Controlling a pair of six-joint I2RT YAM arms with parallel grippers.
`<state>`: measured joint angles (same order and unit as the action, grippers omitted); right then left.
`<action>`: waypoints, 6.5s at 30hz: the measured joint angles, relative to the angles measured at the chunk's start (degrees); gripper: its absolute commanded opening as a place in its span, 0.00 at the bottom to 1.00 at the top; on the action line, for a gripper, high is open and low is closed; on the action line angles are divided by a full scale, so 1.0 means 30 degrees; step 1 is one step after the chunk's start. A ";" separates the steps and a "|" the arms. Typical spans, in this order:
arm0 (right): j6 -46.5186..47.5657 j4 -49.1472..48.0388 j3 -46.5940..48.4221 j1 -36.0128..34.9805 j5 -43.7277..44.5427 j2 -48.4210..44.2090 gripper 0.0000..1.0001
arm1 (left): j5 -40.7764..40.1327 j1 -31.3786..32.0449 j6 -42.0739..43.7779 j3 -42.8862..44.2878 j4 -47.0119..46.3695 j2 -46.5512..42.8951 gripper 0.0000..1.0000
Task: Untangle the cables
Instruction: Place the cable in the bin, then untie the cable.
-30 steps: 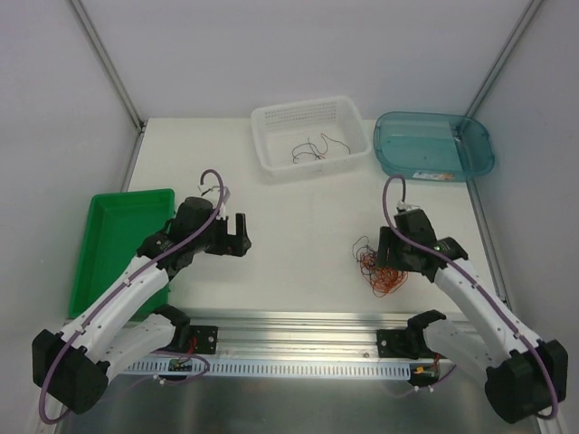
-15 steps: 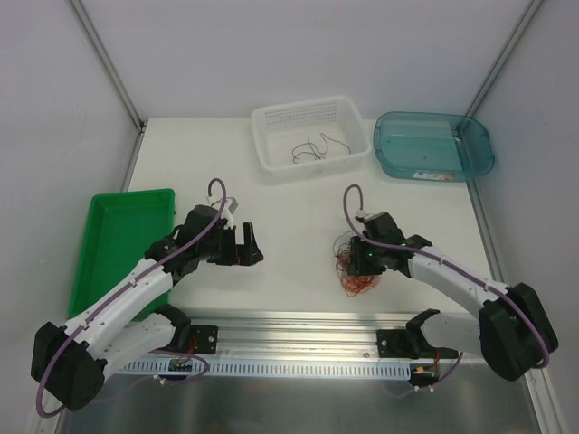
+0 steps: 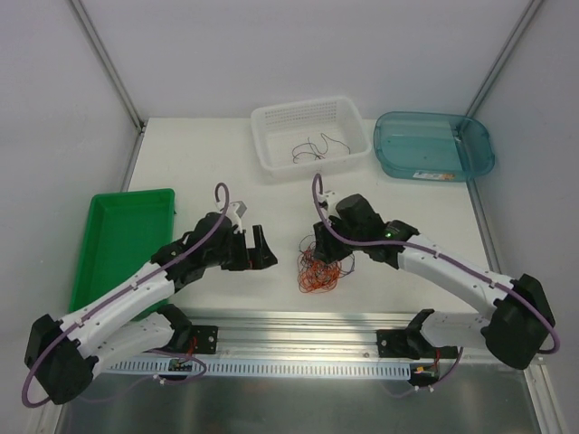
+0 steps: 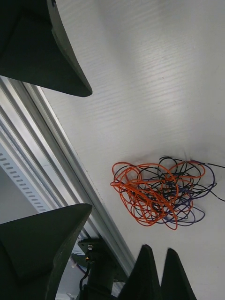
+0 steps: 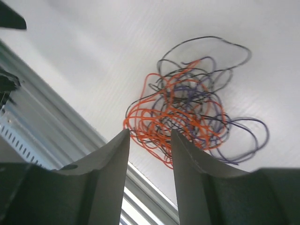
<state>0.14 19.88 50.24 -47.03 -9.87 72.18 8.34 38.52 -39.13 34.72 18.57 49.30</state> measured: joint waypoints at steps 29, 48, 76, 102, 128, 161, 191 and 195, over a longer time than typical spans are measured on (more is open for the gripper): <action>0.2710 -0.2069 -0.3002 0.4299 -0.3577 0.1129 0.01 | -0.0831 0.2667 -0.2630 0.3322 -0.4437 1.0171 0.97; 0.3009 0.4852 1.1205 0.1464 -0.0561 -0.6069 0.01 | -0.1938 0.2127 -0.2120 0.1297 -0.4481 0.1996 0.99; 0.1741 -0.4029 1.9030 0.1341 0.3818 -0.3177 0.01 | -0.0022 0.4313 0.4284 0.0925 -0.8947 0.3016 0.99; -0.3118 -0.3395 1.1861 0.1341 0.2208 -0.3067 0.01 | -0.1020 0.5909 0.7745 0.0415 -1.7369 0.7147 0.96; -0.3410 -0.2594 0.9566 0.1333 0.2630 -0.3708 0.30 | 0.1348 0.6309 0.5872 0.0612 -1.9635 0.9034 0.00; -0.8393 -0.7708 -0.5508 -0.4794 0.6965 -0.7934 0.41 | -0.6382 0.6929 0.0969 0.4488 -0.9085 0.4350 0.00; -1.0047 -0.0226 -0.7308 -0.0758 1.3231 -1.0987 0.01 | -0.9916 0.0342 0.3526 1.2968 0.0809 0.1209 0.00; -0.9981 0.0801 -0.7140 0.2477 1.2611 -1.2007 0.01 | -0.9588 -0.0634 0.4291 1.5285 0.2652 0.1960 0.00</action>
<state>-29.80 22.28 28.82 -39.59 27.97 36.16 -20.43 36.62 -26.26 80.58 26.52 55.18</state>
